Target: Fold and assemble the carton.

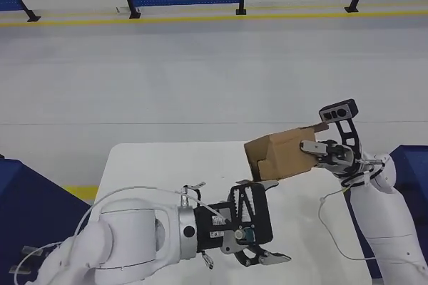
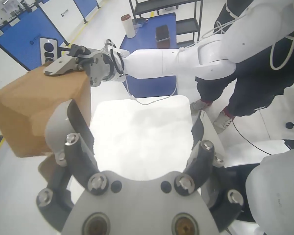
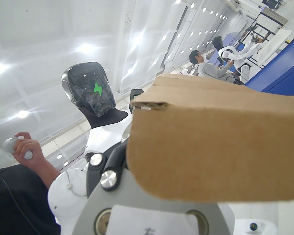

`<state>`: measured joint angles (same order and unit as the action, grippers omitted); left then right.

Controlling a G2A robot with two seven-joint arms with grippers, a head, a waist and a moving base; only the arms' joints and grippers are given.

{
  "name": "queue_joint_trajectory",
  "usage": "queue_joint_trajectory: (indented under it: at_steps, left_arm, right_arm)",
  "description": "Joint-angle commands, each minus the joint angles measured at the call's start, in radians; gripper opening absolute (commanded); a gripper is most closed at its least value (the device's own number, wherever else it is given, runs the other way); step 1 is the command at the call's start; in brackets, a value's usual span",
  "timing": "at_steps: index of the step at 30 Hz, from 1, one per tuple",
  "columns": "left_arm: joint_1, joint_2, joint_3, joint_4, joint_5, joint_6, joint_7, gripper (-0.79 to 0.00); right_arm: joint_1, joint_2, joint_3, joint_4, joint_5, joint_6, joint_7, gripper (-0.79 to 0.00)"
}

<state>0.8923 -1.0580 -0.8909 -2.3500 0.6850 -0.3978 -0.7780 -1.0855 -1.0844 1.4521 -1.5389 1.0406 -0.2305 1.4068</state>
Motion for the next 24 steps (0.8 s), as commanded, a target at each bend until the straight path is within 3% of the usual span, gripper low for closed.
queue_joint_trajectory:
  at_steps: [1, 24]
  left_arm:
    - [0.008, 0.002, -0.013, 0.000, 0.001, -0.003, 0.000, 0.000]
    - [0.117, 0.017, -0.110, 0.000, 0.062, -0.074, 0.074, 0.000]
  right_arm:
    - [-0.001, 0.000, 0.001, 0.000, 0.000, 0.003, 0.002, -0.785]
    - [0.005, -0.004, 0.006, 0.006, -0.006, 0.012, 0.007, -0.785]
